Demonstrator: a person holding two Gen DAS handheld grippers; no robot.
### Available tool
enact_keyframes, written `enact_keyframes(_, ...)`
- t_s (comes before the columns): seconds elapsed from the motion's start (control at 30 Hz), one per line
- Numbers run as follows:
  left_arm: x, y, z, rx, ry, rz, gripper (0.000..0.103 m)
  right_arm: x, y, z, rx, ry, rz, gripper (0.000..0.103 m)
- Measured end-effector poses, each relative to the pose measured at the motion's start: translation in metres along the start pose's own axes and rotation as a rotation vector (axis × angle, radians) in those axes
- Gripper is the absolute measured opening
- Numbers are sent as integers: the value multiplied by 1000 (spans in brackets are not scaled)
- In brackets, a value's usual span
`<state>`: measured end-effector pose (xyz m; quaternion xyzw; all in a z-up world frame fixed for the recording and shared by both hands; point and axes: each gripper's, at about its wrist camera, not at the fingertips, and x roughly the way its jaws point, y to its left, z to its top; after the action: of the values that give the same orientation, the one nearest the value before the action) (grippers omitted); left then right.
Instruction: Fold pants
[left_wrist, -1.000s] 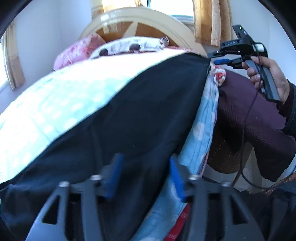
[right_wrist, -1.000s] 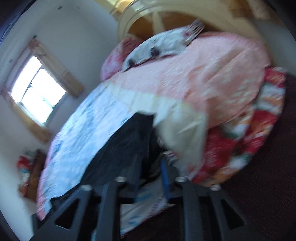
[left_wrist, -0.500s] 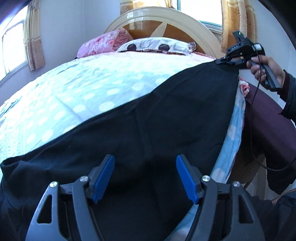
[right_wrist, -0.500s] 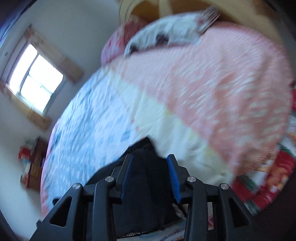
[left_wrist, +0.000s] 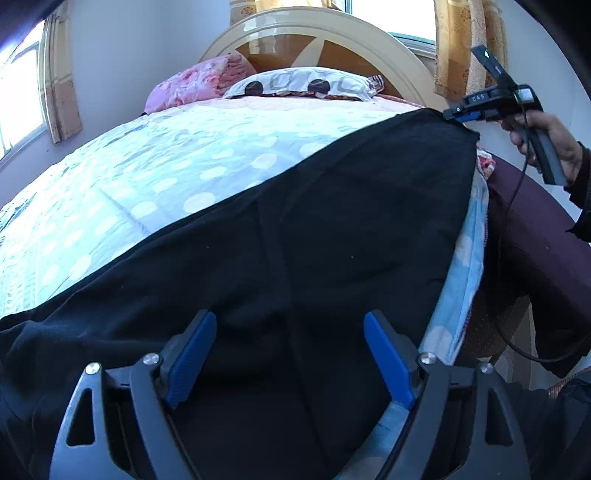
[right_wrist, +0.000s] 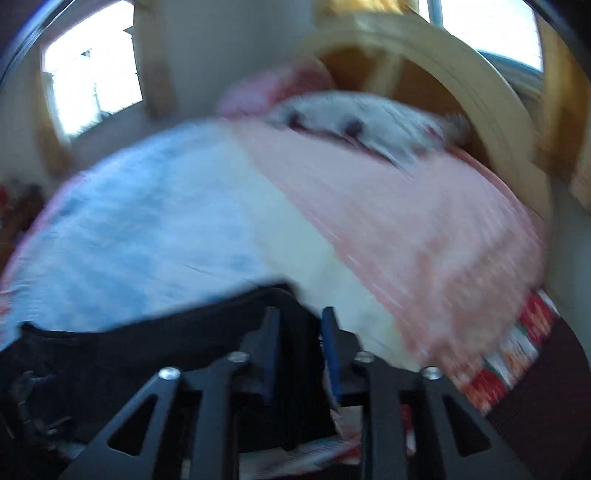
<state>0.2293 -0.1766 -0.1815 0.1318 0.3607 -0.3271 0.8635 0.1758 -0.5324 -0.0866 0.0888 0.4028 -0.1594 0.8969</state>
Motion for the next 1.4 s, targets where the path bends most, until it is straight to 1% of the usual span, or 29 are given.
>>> enact_keyframes(0.03,-1,0,0,-4,1,-5,85,-3,-7,-1,31,-11,19,33)
enact_keyframes(0.07,-1,1,0,-10,2,-11,85,-6,-11,-1,57,-21,38,37)
enact_keyframes(0.1,-1,1,1,-14,3,-13,85,-12,-12,0,67,-40,33,39)
enact_keyframes(0.13,-1,1,1,-15,2,-14,85,-17,-10,3,61,-56,23,40)
enact_keyframes(0.17,0,1,0,-14,2,-13,85,-21,-7,6,46,-70,33,40)
enact_keyframes(0.23,0,-1,0,-8,2,-4,85,-25,0,15,33,-58,125,40)
enact_keyframes(0.27,0,-2,0,-7,3,-3,85,-24,3,20,42,-39,172,41)
enact_keyframes(0.33,-1,-2,0,-13,2,-9,85,-14,3,34,64,31,226,41)
enact_keyframes(0.43,-2,-1,1,-28,-1,-14,85,15,-1,51,92,137,251,41)
enact_keyframes(0.47,-3,0,1,-31,-1,-13,85,21,-2,52,94,161,256,41)
enact_keyframes(0.57,-5,4,1,-39,-7,0,85,55,-2,52,115,312,319,40)
enact_keyframes(0.6,-5,8,1,-50,-8,7,85,59,-2,50,120,324,328,35)
enact_keyframes(0.63,-5,12,0,-59,-8,9,85,61,2,49,102,340,337,17)
enact_keyframes(0.7,-3,19,0,-88,-3,5,85,56,9,48,67,316,335,14)
enact_keyframes(0.73,-3,20,-1,-93,-4,1,85,48,13,49,47,283,346,11)
enact_keyframes(0.87,-1,15,-1,-68,-5,11,88,13,24,54,-22,117,354,10)
enact_keyframes(0.93,0,13,-1,-59,-6,19,88,3,30,57,-56,58,326,10)
enact_keyframes(0.97,1,13,-1,-60,-8,19,88,2,35,57,-84,31,291,10)
enact_keyframes(1.0,1,14,-1,-62,-10,17,88,5,38,57,-110,27,247,10)
enact_keyframes(1.03,1,14,-1,-65,-11,17,88,14,39,55,-126,48,217,10)
enact_keyframes(1.1,0,14,-1,-66,-14,15,88,41,36,47,-132,144,191,10)
enact_keyframes(1.13,-1,14,-1,-66,-14,12,88,49,33,44,-132,167,165,16)
enact_keyframes(1.17,-1,15,-1,-67,-13,9,88,53,29,42,-119,162,142,29)
enact_keyframes(1.2,-2,15,-1,-71,-14,5,88,51,25,42,-104,147,131,35)
enact_keyframes(1.23,-2,16,-1,-75,-15,1,88,45,21,44,-84,128,123,43)
enact_keyframes(1.27,-2,17,-1,-78,-15,-2,88,38,18,45,-70,110,123,46)
enact_keyframes(1.3,-2,18,-1,-80,-15,-3,88,26,14,45,-49,79,132,46)
enact_keyframes(1.4,-1,18,-2,-78,-18,3,88,-7,11,35,-26,11,106,46)
